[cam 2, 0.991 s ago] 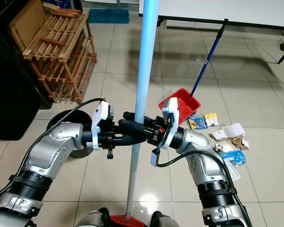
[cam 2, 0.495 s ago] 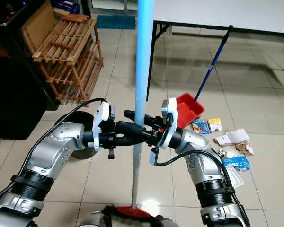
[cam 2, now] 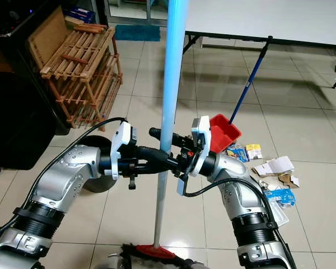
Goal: Sweep floor
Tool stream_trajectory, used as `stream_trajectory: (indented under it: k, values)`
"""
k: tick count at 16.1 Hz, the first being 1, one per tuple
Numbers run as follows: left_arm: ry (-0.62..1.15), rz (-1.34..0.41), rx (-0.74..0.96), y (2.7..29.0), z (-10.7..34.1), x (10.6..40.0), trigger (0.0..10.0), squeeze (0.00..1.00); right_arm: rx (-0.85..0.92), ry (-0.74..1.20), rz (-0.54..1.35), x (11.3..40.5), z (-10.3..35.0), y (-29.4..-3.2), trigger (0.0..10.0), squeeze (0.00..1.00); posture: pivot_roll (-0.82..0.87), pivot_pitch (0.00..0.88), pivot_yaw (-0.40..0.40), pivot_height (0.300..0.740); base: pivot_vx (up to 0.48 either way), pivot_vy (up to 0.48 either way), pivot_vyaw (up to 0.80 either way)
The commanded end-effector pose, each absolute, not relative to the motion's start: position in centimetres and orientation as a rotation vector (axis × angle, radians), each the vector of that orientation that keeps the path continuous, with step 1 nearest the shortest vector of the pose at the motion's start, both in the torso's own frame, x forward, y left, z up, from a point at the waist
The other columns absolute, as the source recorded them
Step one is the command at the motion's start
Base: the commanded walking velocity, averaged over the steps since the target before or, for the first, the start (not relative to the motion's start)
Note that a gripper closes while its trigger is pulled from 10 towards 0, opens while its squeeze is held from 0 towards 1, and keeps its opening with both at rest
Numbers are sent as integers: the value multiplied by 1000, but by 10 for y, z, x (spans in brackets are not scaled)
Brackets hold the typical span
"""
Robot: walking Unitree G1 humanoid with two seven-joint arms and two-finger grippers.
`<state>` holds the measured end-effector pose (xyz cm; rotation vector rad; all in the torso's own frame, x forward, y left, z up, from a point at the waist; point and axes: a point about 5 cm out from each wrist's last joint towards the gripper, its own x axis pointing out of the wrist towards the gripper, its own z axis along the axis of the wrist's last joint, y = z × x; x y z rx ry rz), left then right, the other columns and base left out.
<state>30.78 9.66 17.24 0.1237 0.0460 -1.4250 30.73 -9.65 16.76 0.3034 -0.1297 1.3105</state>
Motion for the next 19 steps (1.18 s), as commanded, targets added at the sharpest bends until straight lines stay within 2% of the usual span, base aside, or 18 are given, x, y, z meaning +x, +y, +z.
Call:
stream_trajectory:
  k: [1, 19]
  values:
    - [21, -1459, 128, 90, 175, 306, 10000, 0, 307, -142, 1296, 308, 168, -98, 10000, 1000, 58, 142, -49, 740, 0, 0, 0]
    - [34, -1465, 133, 92, 176, 306, 10000, 0, 316, -141, 1260, 311, 167, -100, 10000, 1000, 58, 183, -47, 740, 0, 0, 0]
